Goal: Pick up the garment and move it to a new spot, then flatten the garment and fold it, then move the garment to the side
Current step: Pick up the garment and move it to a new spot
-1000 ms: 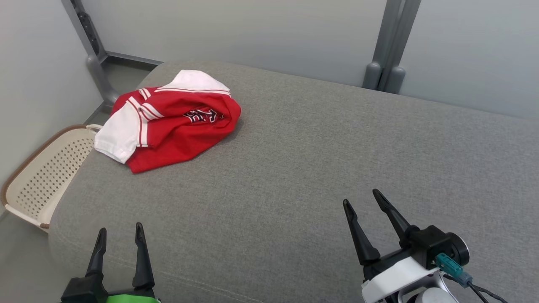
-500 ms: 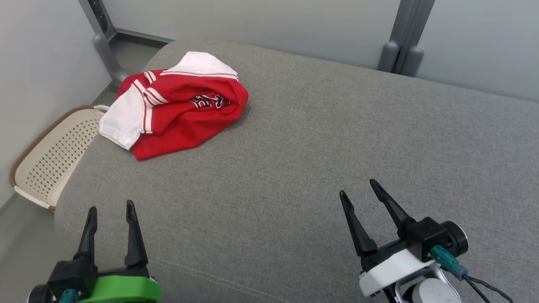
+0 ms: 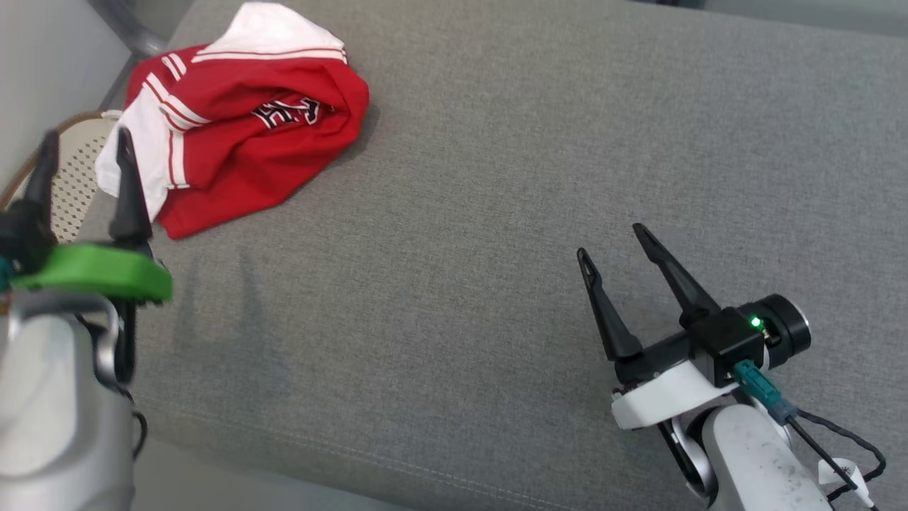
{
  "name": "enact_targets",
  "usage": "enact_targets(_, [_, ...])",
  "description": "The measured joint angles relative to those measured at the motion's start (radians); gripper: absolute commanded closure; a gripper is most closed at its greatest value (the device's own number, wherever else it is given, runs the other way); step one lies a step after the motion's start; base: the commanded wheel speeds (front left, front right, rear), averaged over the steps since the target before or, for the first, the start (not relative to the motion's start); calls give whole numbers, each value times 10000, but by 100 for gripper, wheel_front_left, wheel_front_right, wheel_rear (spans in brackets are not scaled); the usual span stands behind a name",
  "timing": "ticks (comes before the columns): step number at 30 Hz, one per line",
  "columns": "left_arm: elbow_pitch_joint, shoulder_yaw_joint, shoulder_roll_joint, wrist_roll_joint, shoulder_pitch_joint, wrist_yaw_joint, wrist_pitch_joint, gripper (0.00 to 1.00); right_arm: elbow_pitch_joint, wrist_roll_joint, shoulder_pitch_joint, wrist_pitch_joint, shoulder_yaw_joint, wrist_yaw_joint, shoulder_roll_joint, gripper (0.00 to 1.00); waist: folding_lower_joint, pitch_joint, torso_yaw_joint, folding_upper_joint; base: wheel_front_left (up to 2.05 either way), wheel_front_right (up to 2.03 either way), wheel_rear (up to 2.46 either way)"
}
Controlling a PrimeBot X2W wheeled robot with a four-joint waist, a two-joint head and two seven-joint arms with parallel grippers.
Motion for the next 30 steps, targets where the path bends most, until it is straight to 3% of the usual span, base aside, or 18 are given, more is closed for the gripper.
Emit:
enact_targets(7, [2399,-807,986,-1455,-3465,-199,2401,0,-368,-234,-410,-2,-194,0,-418,0,0,1230,-305,0,0,0,0])
enact_targets(14, [4314,-2219,2036,-3185,-5070,-219,4571,0,-706,-320,-588,-2,-236,0,-510,0,1,2330,-677,0,0,0,0])
enact_targets(19, [5290,-2556,2518,-3789,-5529,-221,4652,0,-880,-313,-645,-2,-226,0,-462,0,1,2892,-1071,0,0,0,0])
enact_targets(25, [5969,-3210,2698,-4525,-5556,-219,4986,0,-1016,-307,-813,-31,-280,8,-297,0,0,3342,-1558,0,0,0,0])
enact_targets(26, [6031,-3317,2773,-4661,-5556,-219,4995,5,-1030,-303,-823,-31,-299,8,-278,0,0,3384,-1632,0,0,0,0])
enact_targets(27, [6073,-3427,2840,-4777,-5556,-219,4976,78,-1034,-299,-823,-31,-307,8,-265,0,0,3417,-1700,0,0,0,0])
enact_targets(28, [6100,-3511,2899,-4847,-5560,-219,4832,100,-1034,-286,-825,-33,-326,8,-255,0,0,3438,-1752,0,0,0,0])
enact_targets(30, [6090,-3680,2966,-4941,-5571,-219,4424,100,-1012,-263,-834,-33,-360,8,-240,0,0,3425,-1808,0,0,0,0])
